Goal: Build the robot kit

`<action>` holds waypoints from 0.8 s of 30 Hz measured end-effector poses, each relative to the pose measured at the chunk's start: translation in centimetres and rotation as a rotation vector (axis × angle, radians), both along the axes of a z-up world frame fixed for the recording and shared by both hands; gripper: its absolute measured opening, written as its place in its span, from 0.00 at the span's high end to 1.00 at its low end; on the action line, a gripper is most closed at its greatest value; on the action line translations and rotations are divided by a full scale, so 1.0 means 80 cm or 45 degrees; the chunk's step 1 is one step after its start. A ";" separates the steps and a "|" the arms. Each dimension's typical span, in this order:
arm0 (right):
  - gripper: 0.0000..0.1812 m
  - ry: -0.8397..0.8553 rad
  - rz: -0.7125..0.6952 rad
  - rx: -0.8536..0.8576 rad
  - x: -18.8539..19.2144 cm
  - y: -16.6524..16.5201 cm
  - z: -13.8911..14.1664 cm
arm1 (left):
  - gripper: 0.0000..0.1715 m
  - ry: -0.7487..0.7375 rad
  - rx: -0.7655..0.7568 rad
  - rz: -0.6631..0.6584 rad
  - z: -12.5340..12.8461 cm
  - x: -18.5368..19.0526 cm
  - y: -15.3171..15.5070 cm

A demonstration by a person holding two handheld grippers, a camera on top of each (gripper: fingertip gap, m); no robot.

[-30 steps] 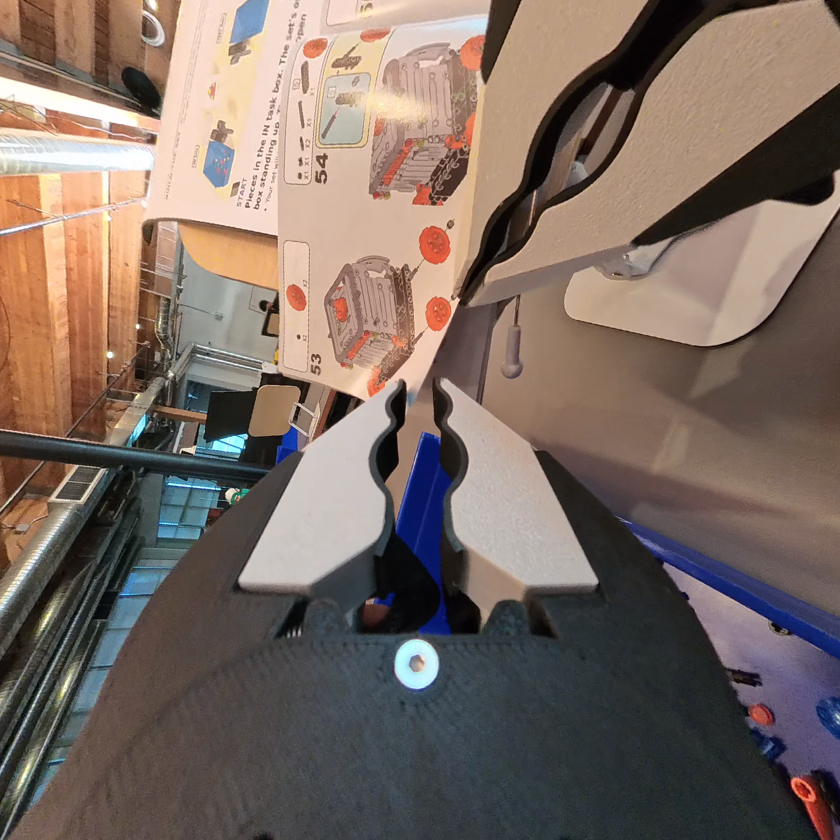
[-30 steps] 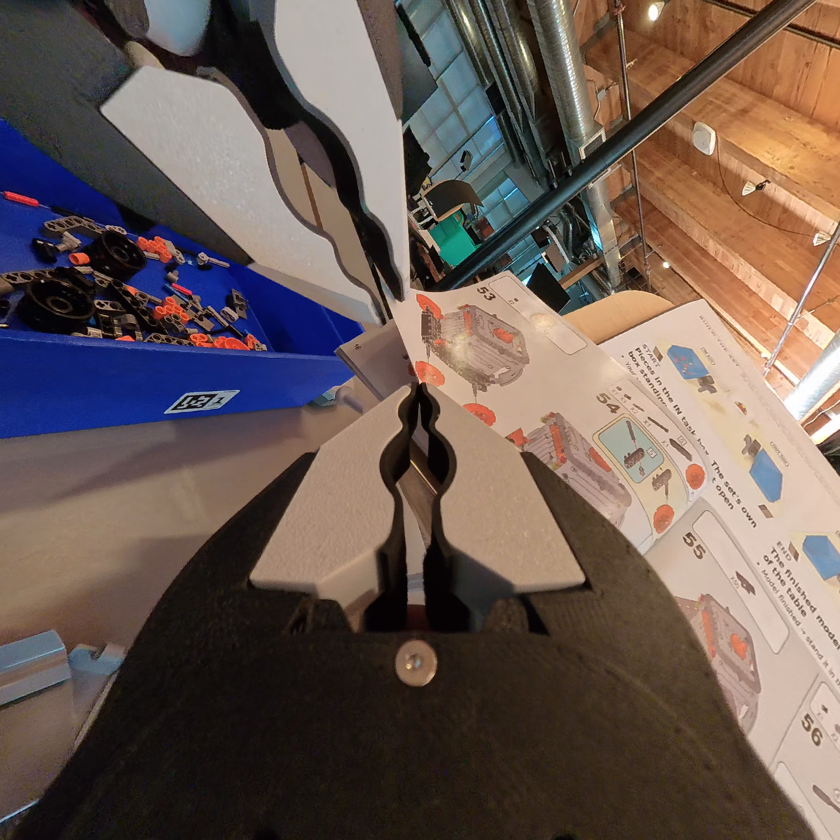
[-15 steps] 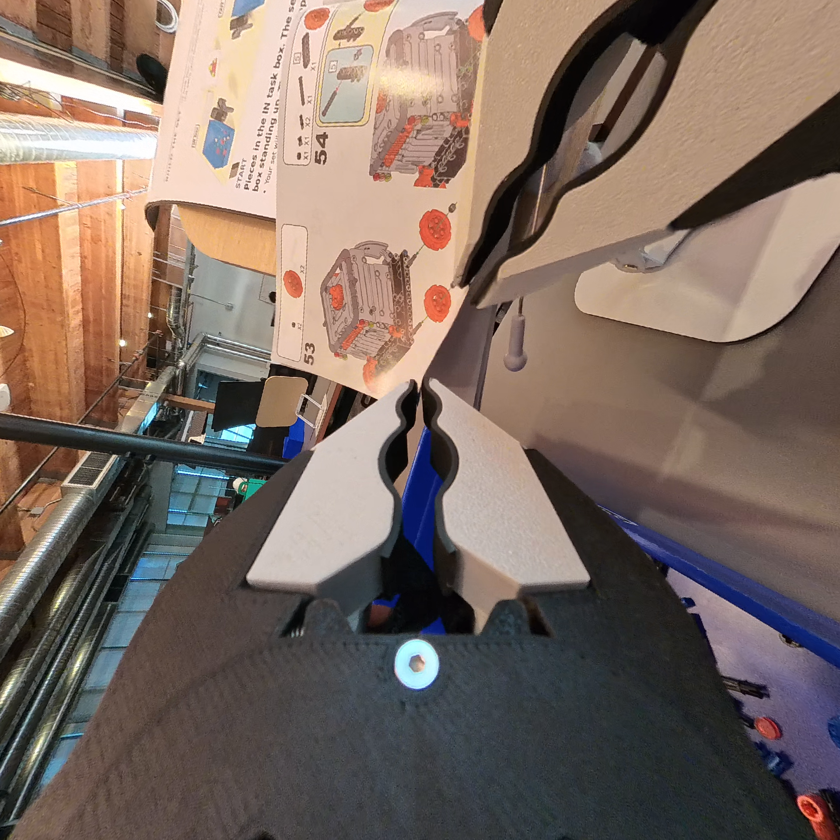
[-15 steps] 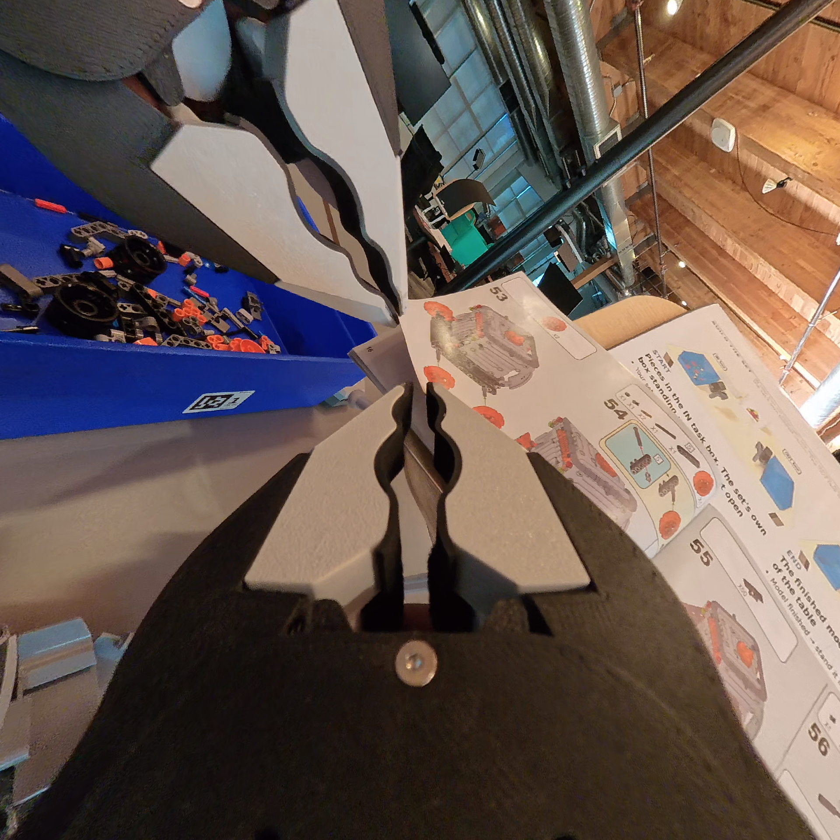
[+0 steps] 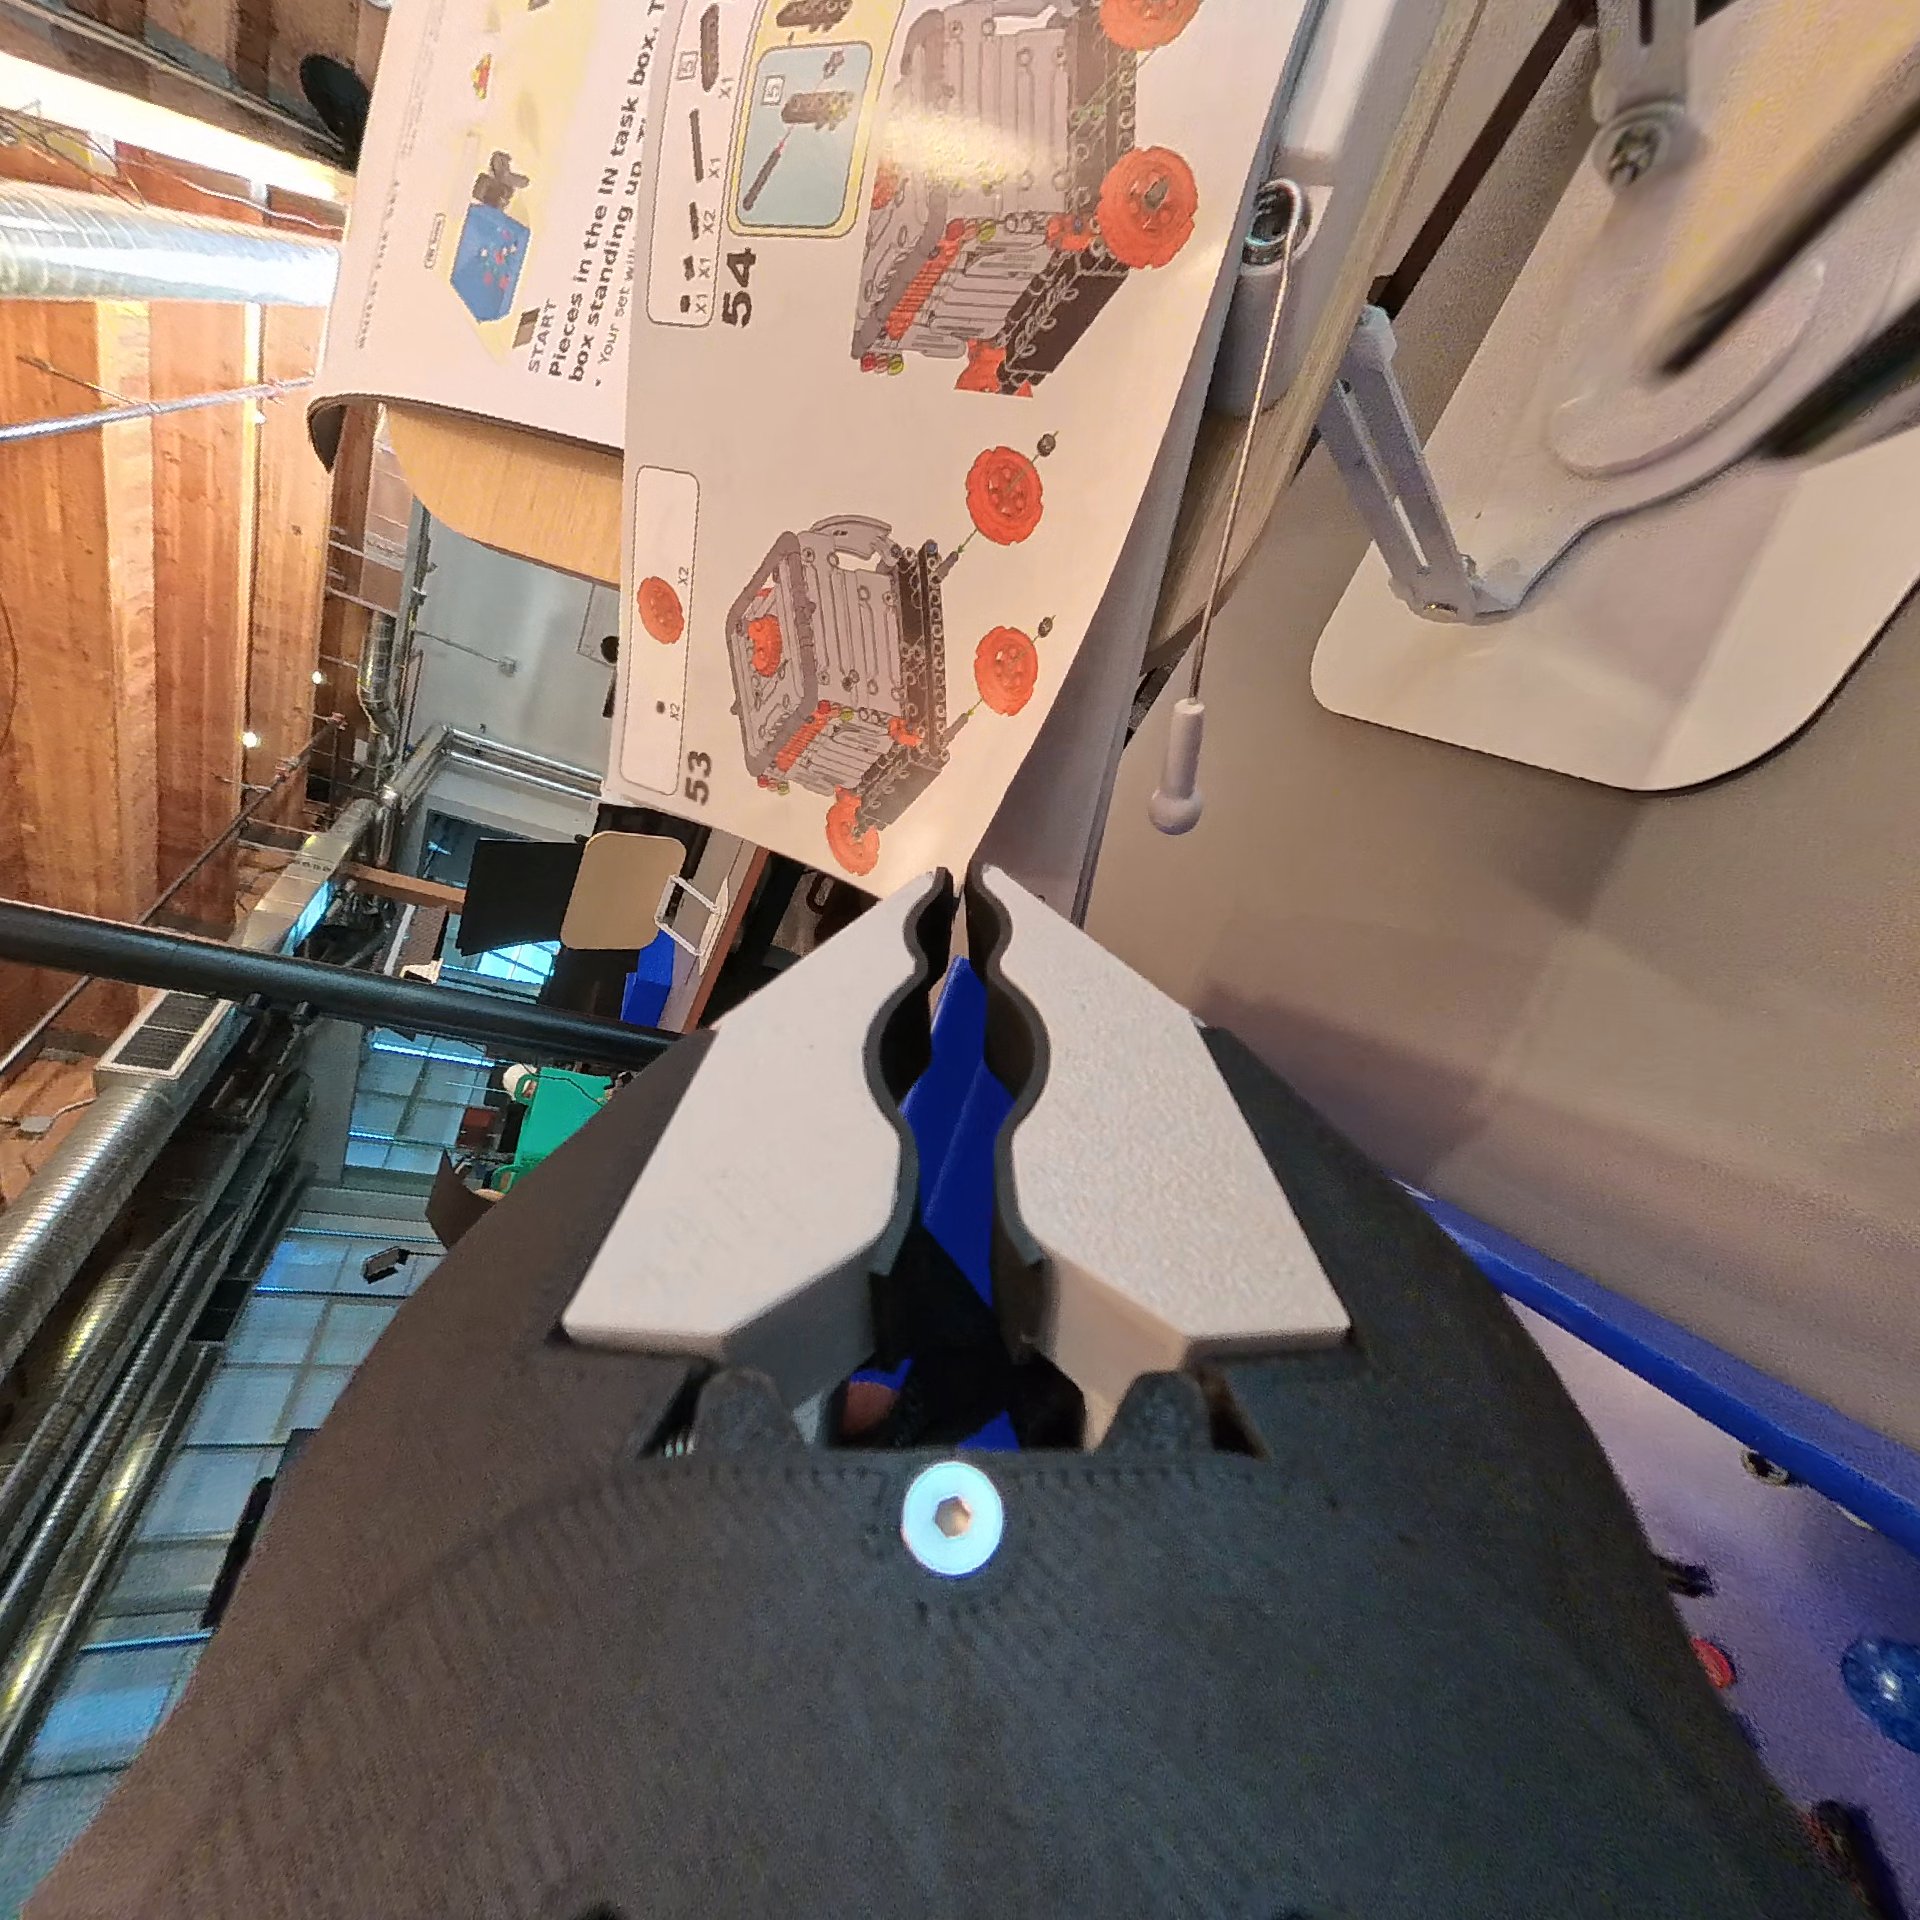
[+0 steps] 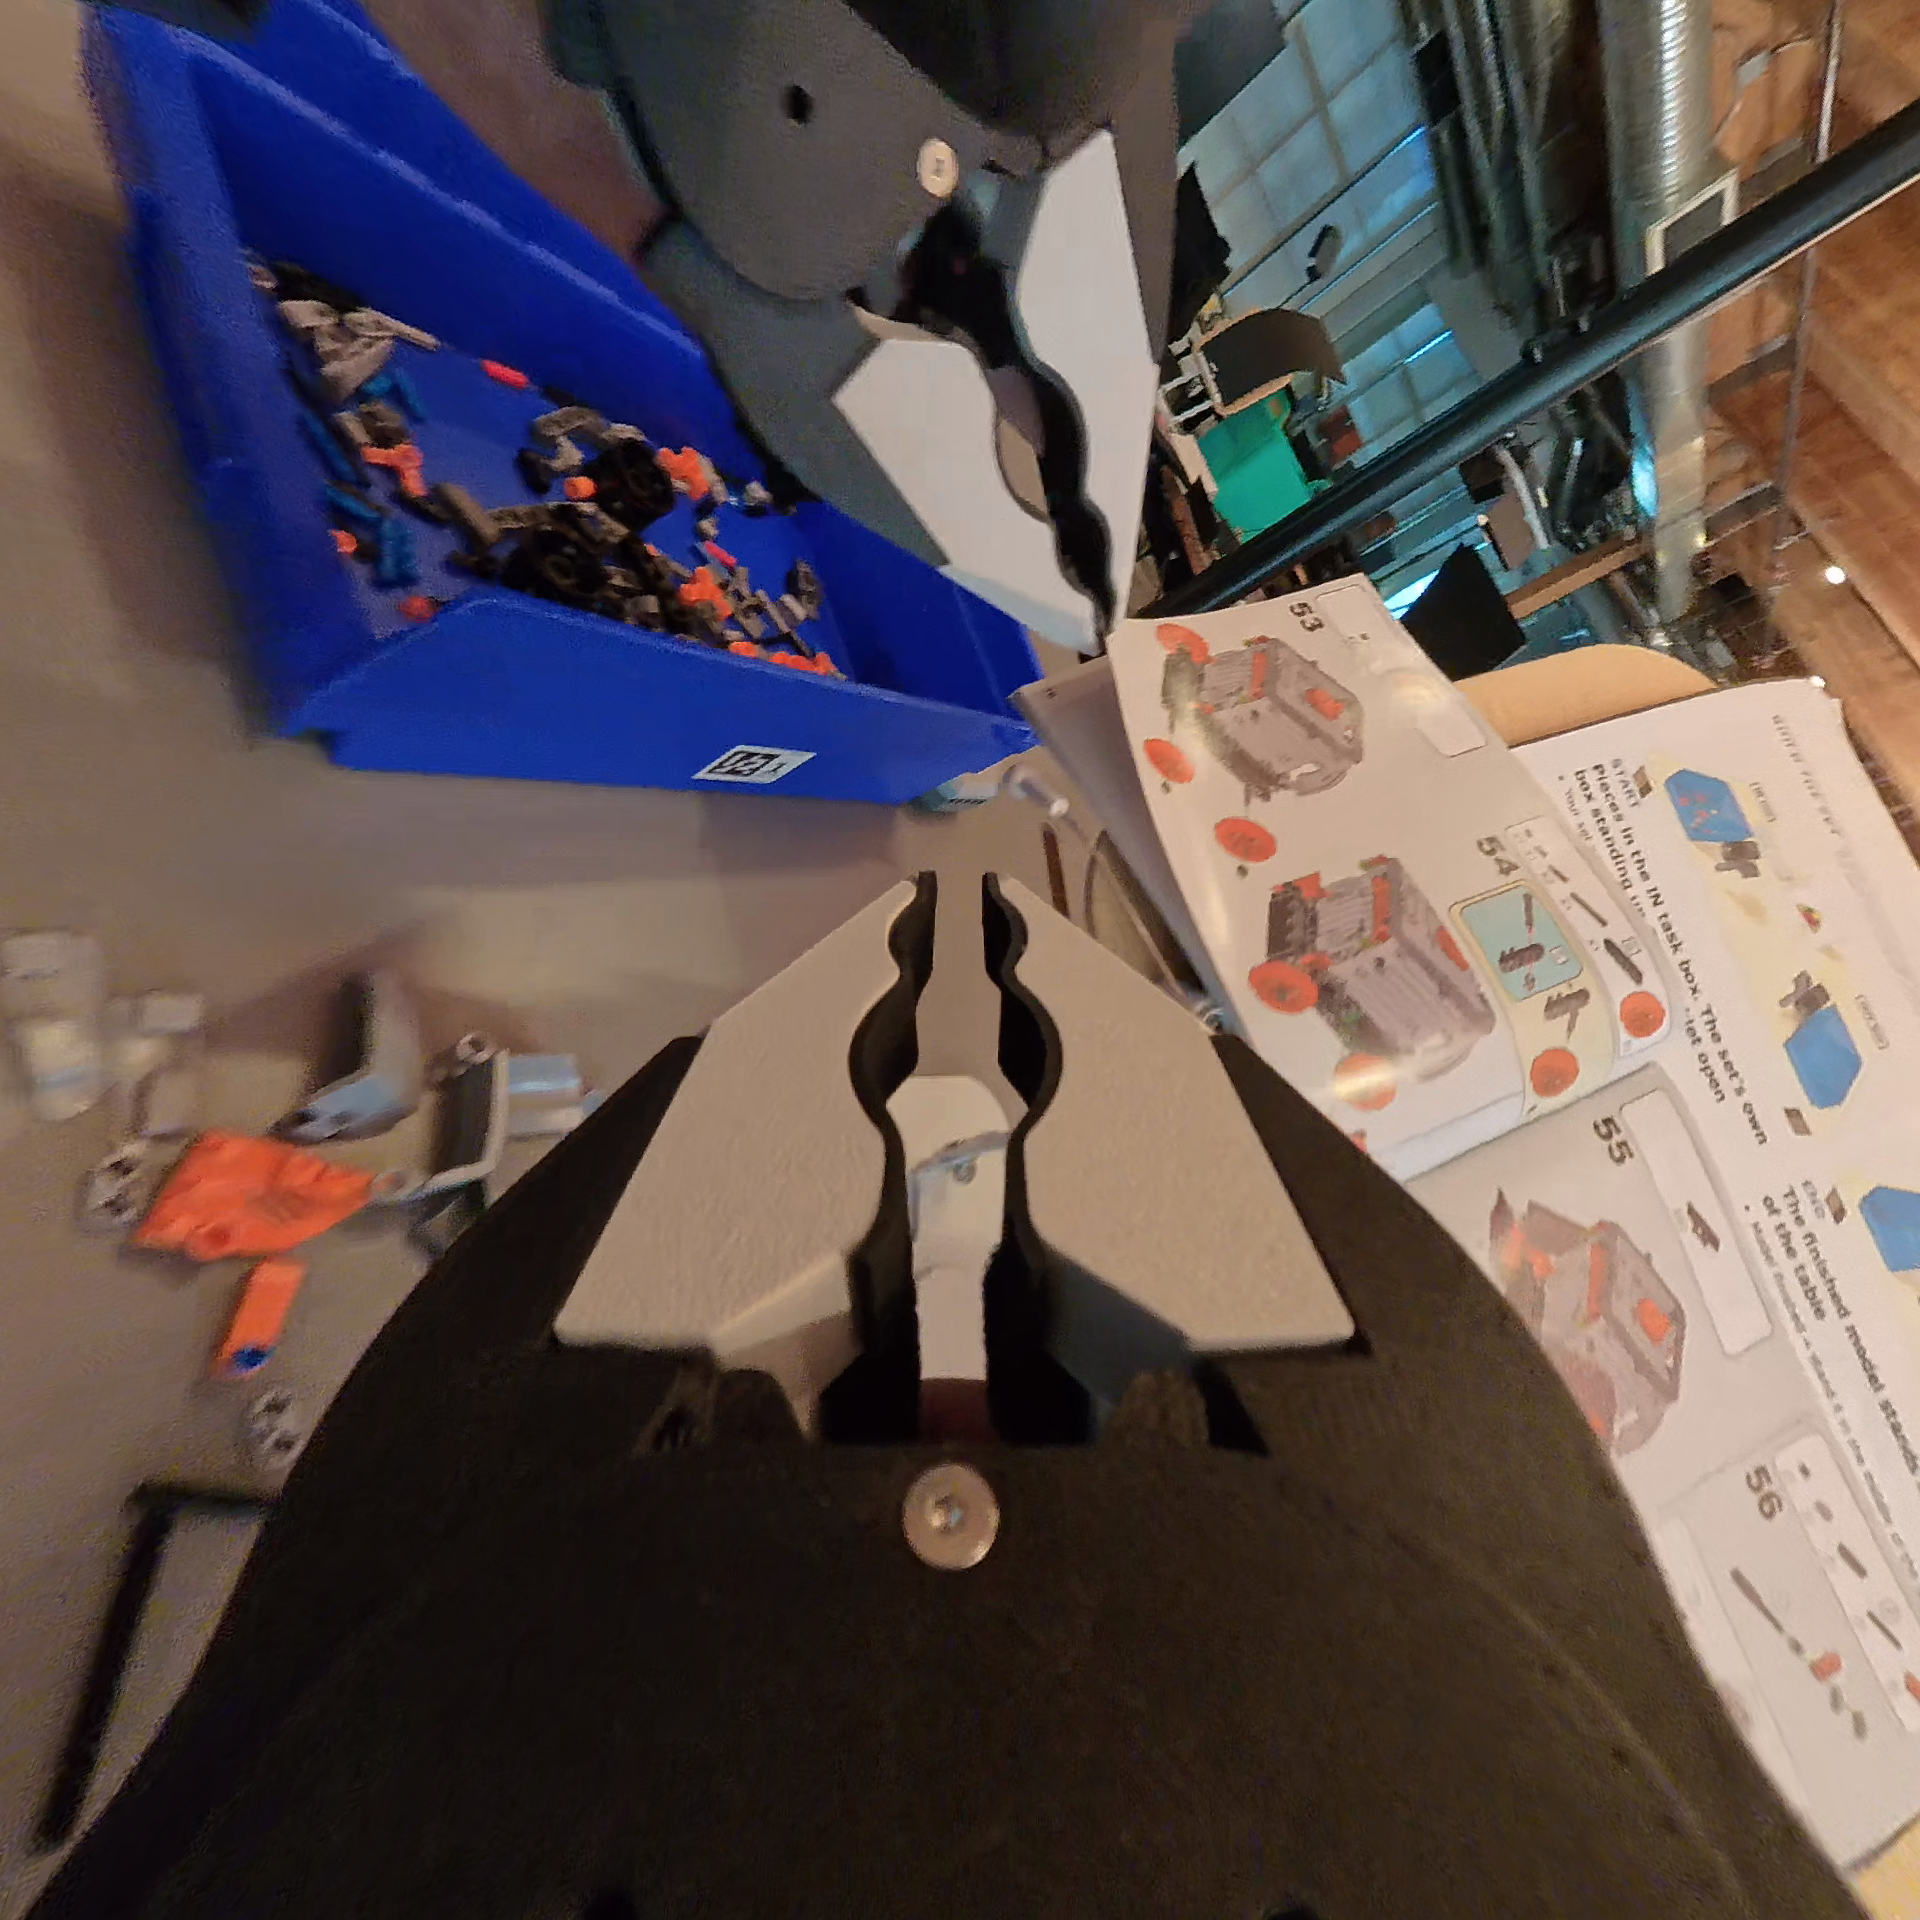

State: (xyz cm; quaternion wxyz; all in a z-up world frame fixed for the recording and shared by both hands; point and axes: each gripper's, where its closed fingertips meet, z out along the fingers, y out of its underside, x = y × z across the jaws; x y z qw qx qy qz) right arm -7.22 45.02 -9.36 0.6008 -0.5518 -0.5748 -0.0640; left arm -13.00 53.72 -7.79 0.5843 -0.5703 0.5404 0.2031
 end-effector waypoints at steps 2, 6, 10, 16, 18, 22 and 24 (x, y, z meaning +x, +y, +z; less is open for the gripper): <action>0.97 -0.018 0.013 -0.037 0.010 -0.024 -0.005 | 0.99 -0.001 -0.001 0.000 -0.002 0.000 0.002; 0.97 -0.008 0.023 -0.110 0.036 -0.068 -0.015 | 0.99 -0.005 -0.003 0.002 -0.004 0.001 0.004; 0.97 0.047 0.002 -0.179 0.061 -0.094 -0.032 | 1.00 -0.015 -0.005 0.006 -0.004 0.000 0.006; 0.97 0.126 -0.028 -0.301 0.082 -0.094 -0.067 | 1.00 -0.017 -0.008 0.017 -0.004 0.000 0.008; 0.97 0.154 -0.016 -0.347 0.080 -0.094 -0.077 | 1.00 -0.014 -0.008 0.021 -0.005 0.000 0.009; 0.97 0.148 -0.018 -0.370 0.078 -0.090 -0.094 | 1.00 -0.020 -0.006 0.019 -0.006 -0.001 0.009; 0.97 0.145 -0.014 -0.381 0.076 -0.091 -0.100 | 1.00 -0.025 -0.003 0.017 -0.007 -0.001 0.010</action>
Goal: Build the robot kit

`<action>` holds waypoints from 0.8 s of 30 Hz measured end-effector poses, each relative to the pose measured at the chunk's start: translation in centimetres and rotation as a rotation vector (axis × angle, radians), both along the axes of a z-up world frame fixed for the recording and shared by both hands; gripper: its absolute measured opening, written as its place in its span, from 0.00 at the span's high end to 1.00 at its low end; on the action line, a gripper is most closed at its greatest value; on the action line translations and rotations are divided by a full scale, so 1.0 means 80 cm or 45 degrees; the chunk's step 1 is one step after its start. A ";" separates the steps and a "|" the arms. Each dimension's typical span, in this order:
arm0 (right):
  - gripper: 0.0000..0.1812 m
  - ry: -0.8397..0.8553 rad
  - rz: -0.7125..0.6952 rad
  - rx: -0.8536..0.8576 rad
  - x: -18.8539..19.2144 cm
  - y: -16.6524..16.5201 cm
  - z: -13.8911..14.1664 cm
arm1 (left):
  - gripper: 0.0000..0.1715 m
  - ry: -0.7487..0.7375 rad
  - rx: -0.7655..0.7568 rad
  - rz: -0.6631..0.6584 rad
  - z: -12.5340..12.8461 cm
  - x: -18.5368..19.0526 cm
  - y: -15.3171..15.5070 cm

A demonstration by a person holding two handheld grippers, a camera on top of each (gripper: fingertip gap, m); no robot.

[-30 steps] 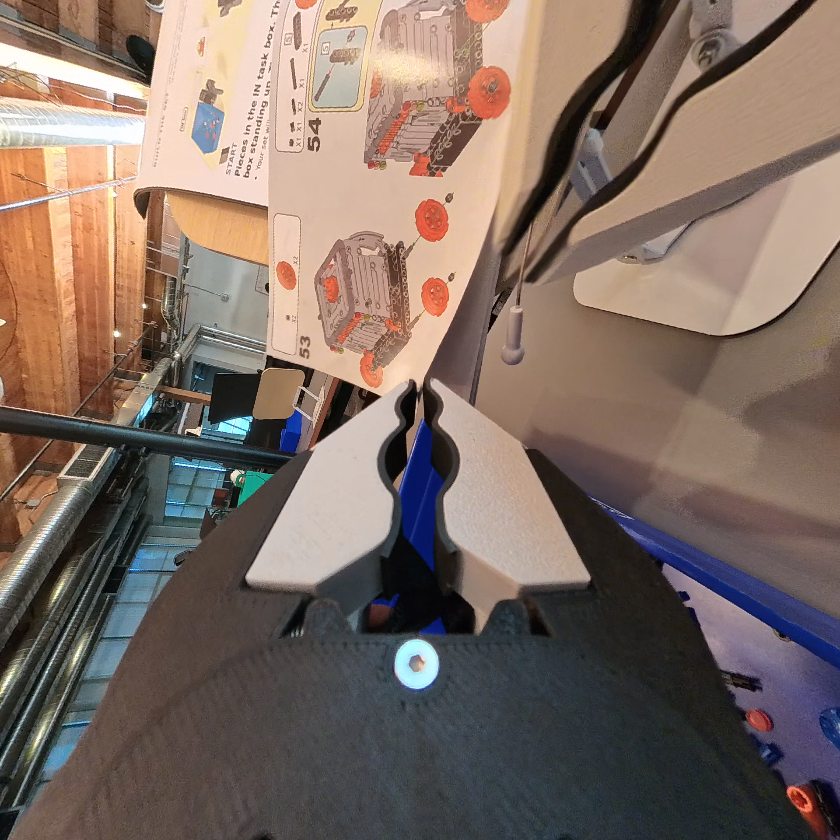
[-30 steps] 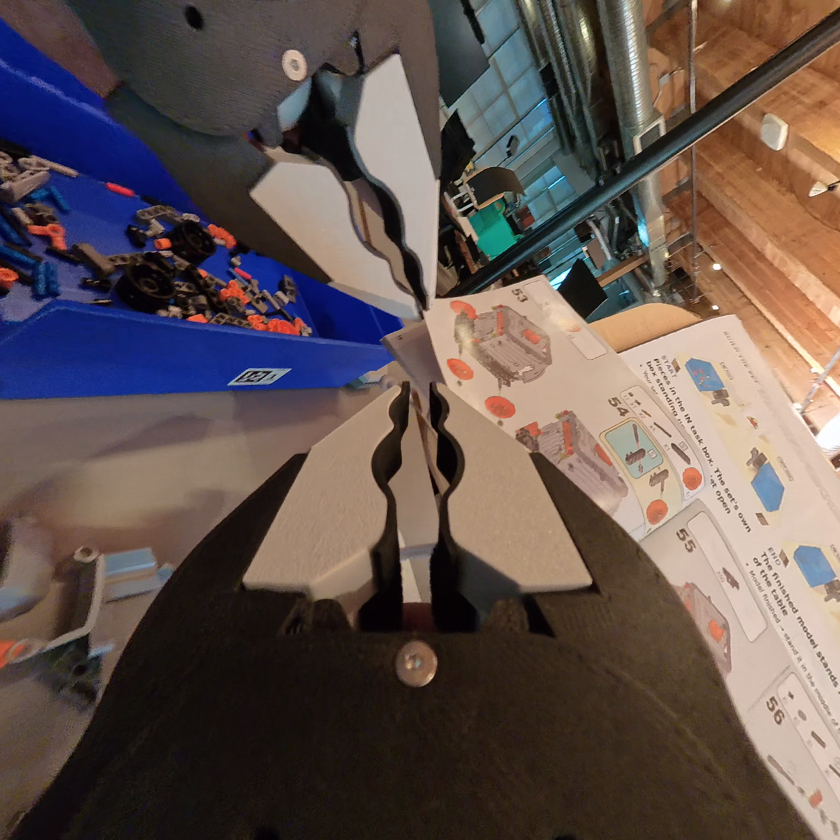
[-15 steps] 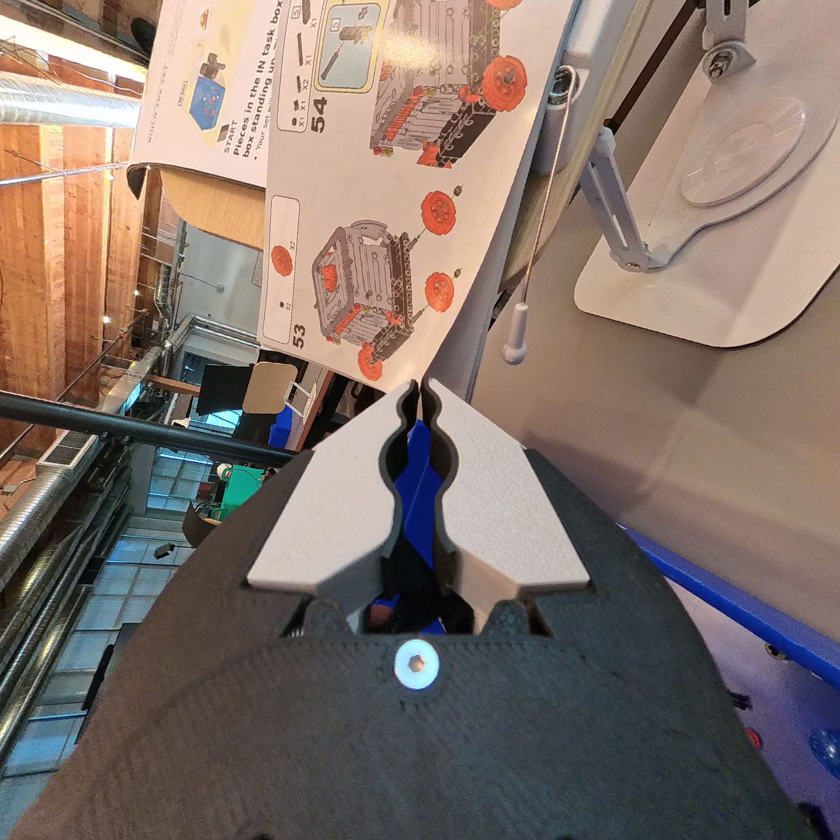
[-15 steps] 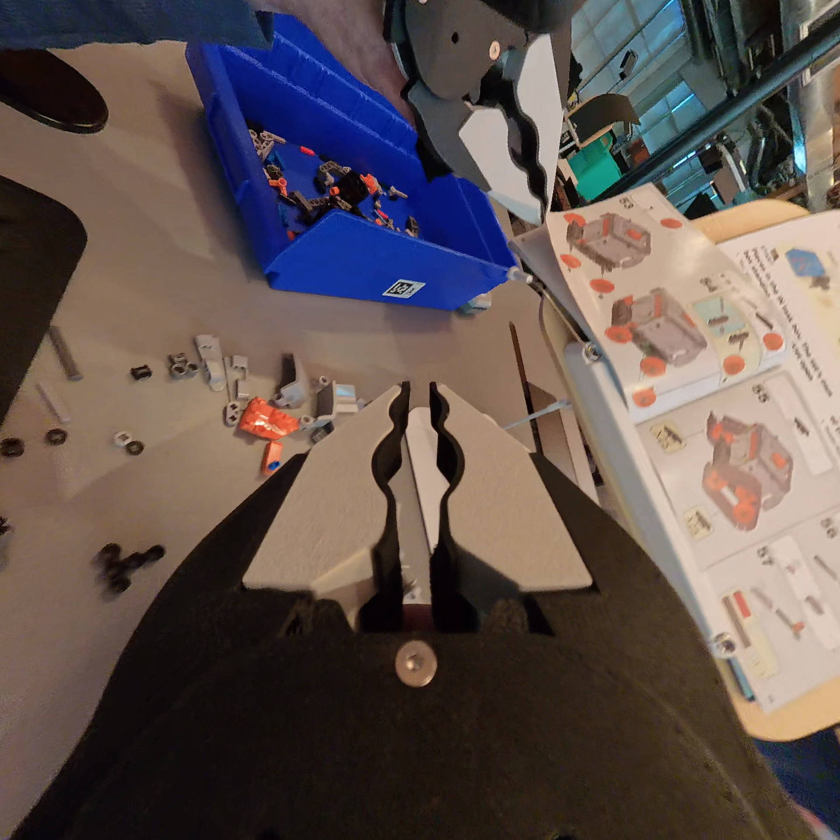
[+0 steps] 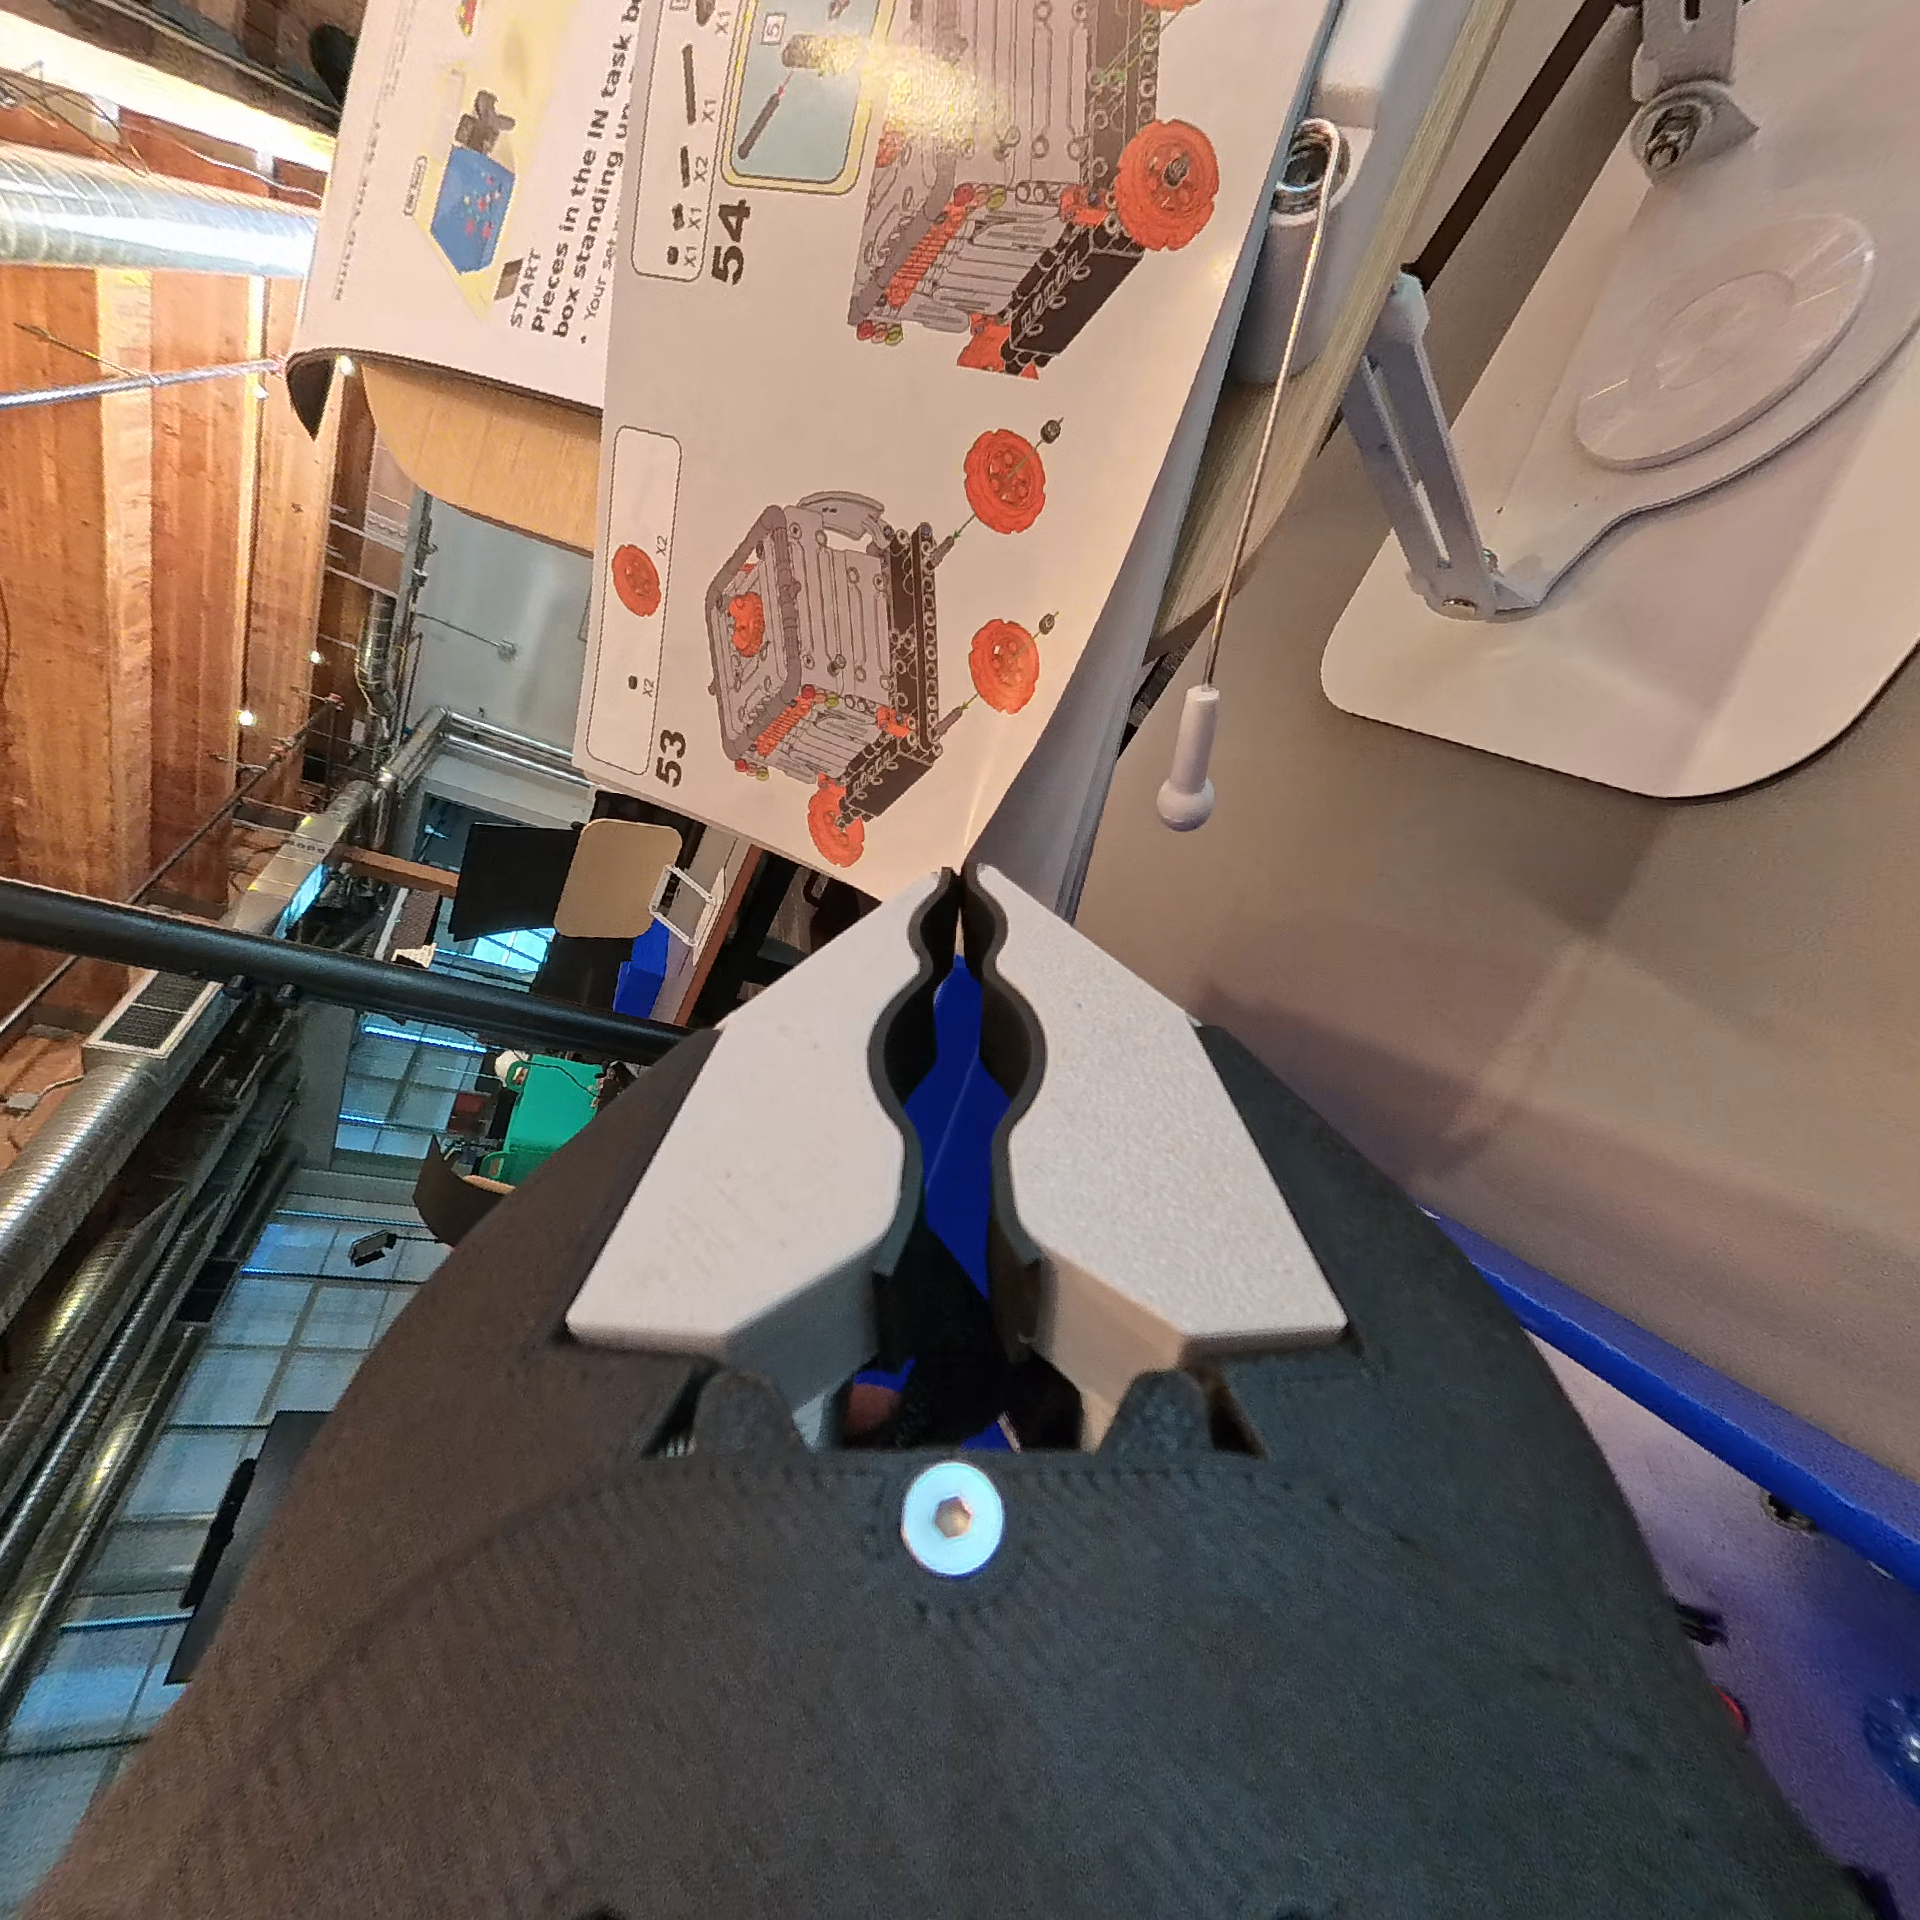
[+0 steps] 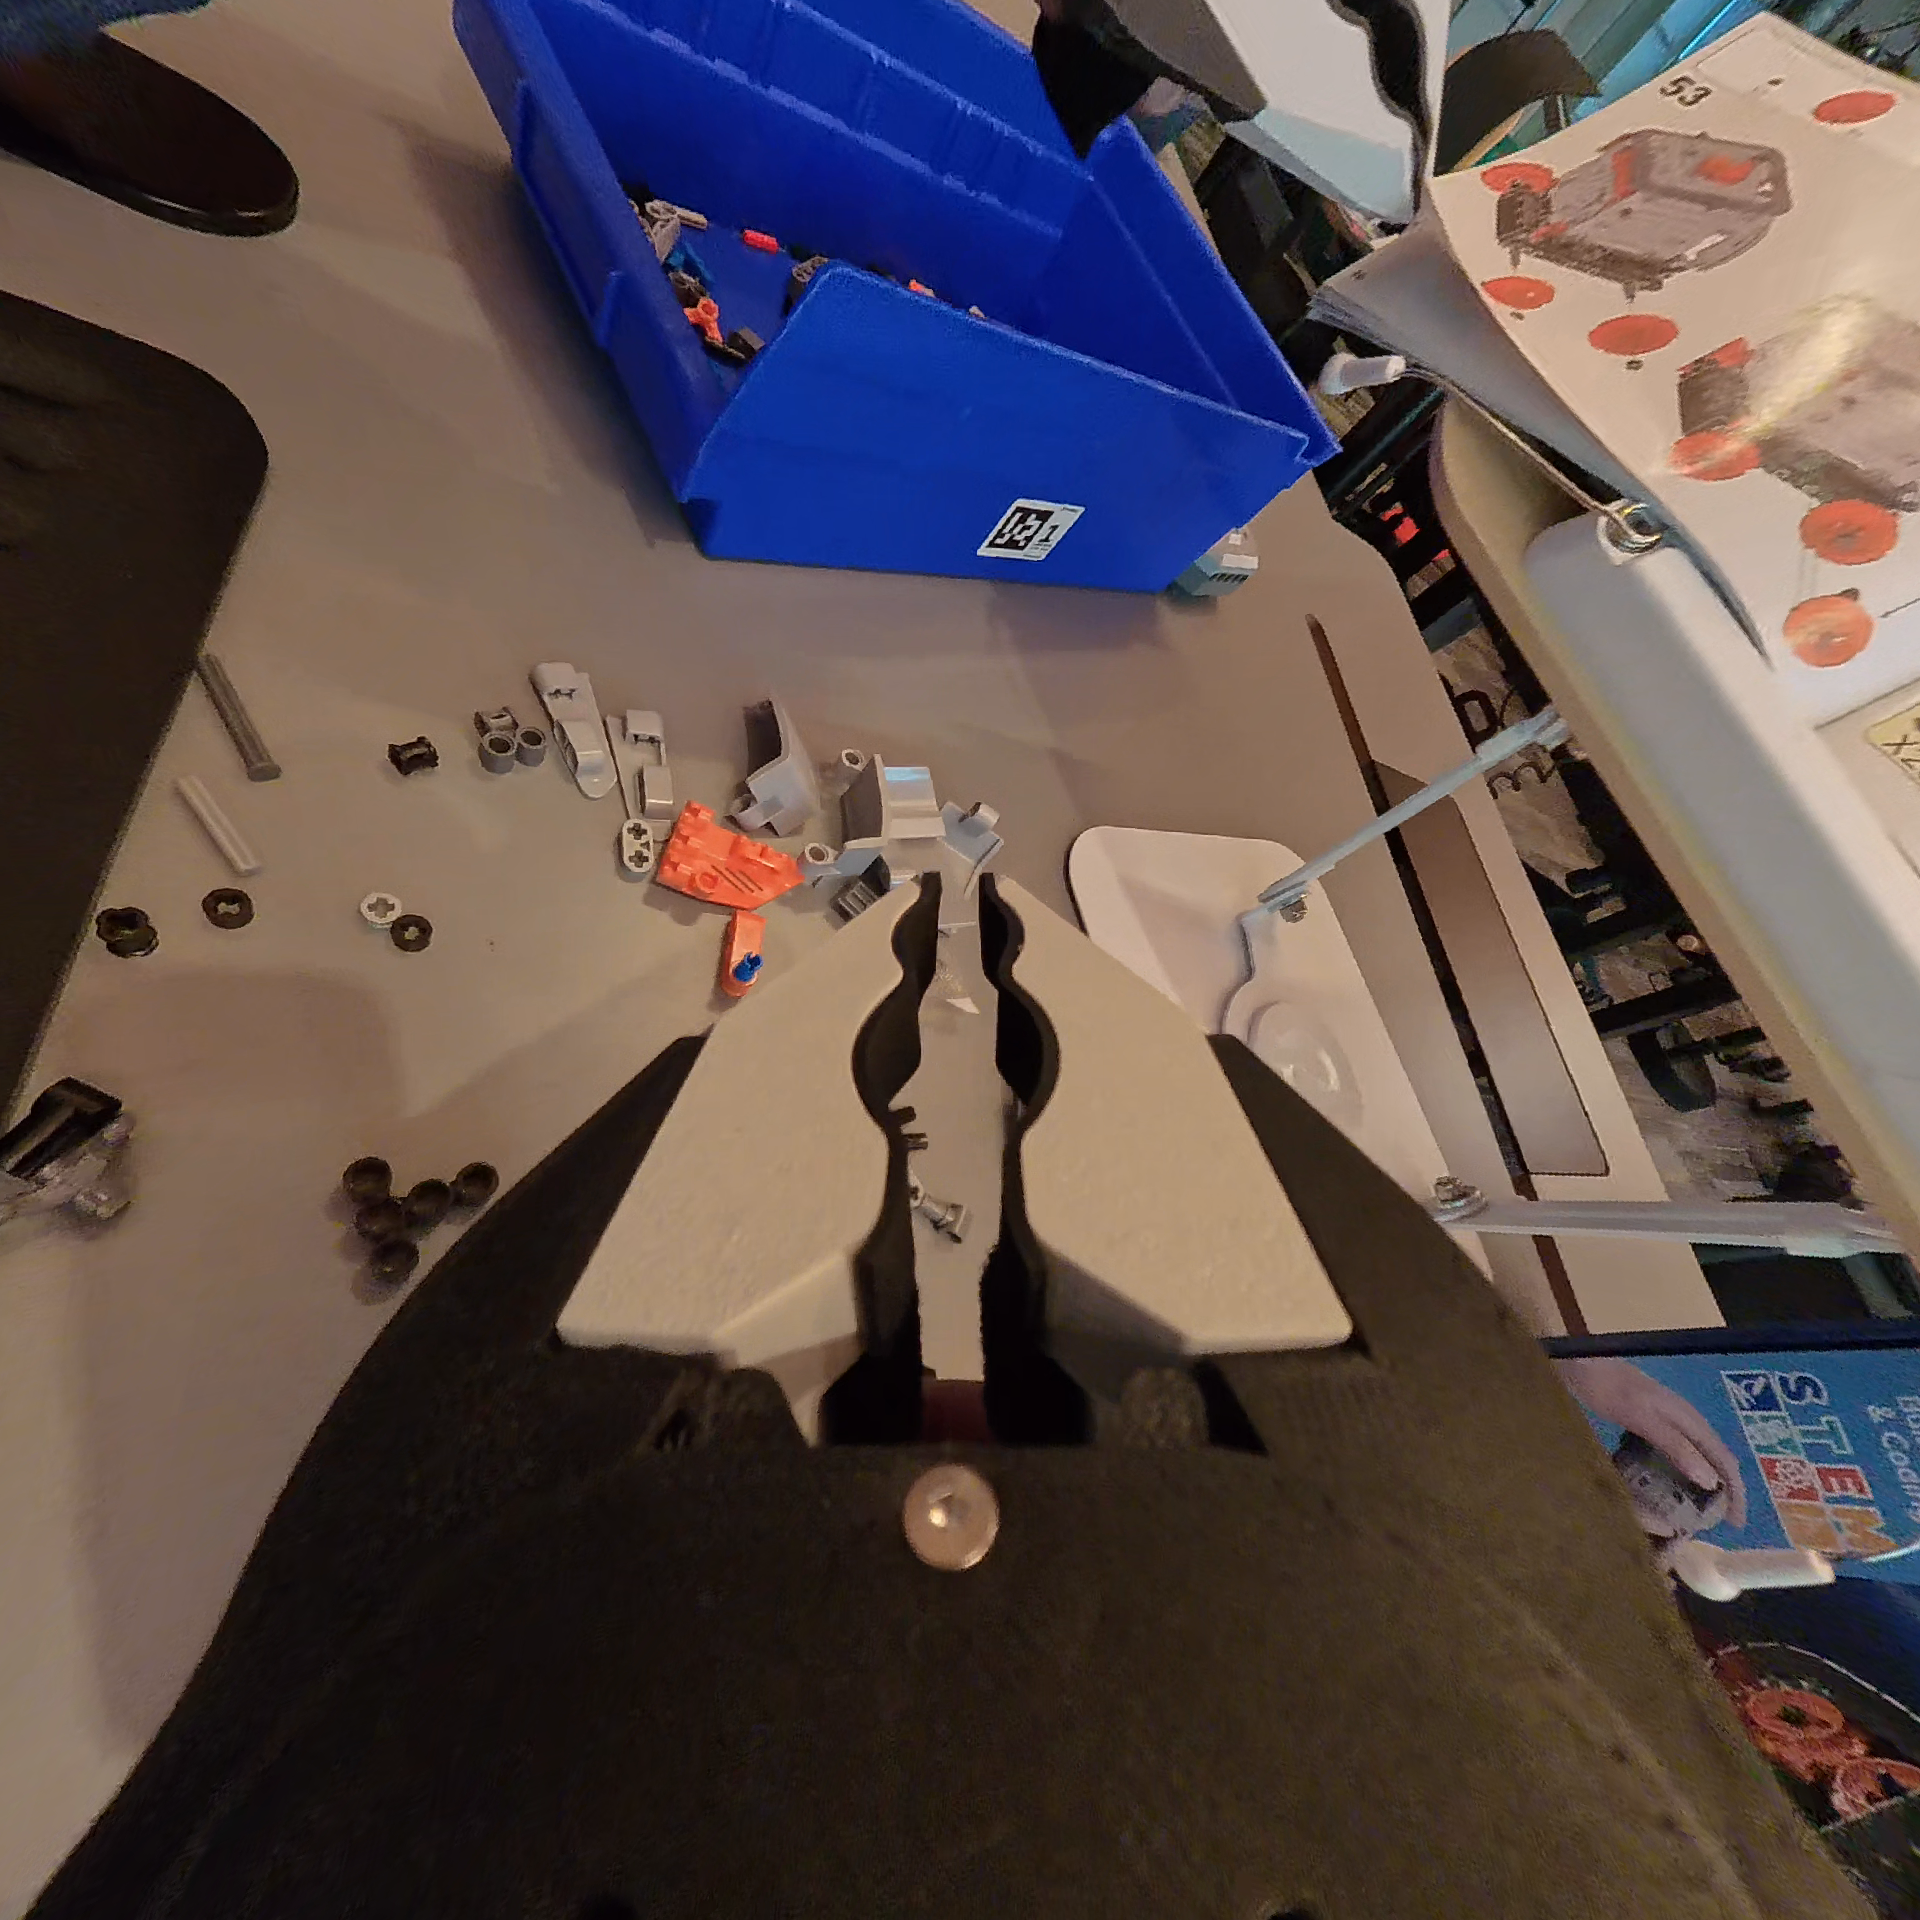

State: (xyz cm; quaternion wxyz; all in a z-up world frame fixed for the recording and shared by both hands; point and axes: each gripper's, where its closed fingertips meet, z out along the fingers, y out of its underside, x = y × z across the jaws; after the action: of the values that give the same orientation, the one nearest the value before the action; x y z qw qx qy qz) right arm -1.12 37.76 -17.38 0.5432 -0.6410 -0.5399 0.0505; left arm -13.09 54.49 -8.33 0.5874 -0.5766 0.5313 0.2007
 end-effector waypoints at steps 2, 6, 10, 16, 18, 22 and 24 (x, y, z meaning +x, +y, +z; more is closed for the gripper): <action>0.97 -0.013 0.002 0.004 -0.001 0.000 -0.004 | 1.00 -0.003 0.001 -0.001 0.000 0.000 0.000; 0.97 -0.028 0.003 0.005 0.000 0.001 -0.009 | 1.00 -0.006 0.005 0.003 -0.001 0.000 0.001; 0.97 -0.023 0.001 0.002 0.002 0.002 -0.009 | 1.00 -0.005 0.005 0.005 -0.002 0.000 0.000; 0.97 -0.020 -0.010 0.008 0.007 0.005 -0.006 | 1.00 0.000 0.008 0.011 -0.001 0.000 0.000; 0.97 -0.019 -0.013 0.010 0.008 0.006 -0.005 | 1.00 0.002 0.010 0.012 -0.001 0.000 0.000; 0.97 -0.021 -0.013 0.010 0.009 0.006 -0.006 | 1.00 0.001 0.009 0.012 -0.001 0.000 0.000; 0.97 -0.023 -0.012 0.010 0.009 0.006 -0.007 | 1.00 0.002 0.008 0.012 -0.001 -0.001 -0.001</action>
State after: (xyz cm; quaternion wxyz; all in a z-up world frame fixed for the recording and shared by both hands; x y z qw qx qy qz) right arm -0.43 38.25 -17.90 0.5410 -0.6420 -0.5418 0.0400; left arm -13.14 54.45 -8.43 0.5879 -0.5770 0.5284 0.2055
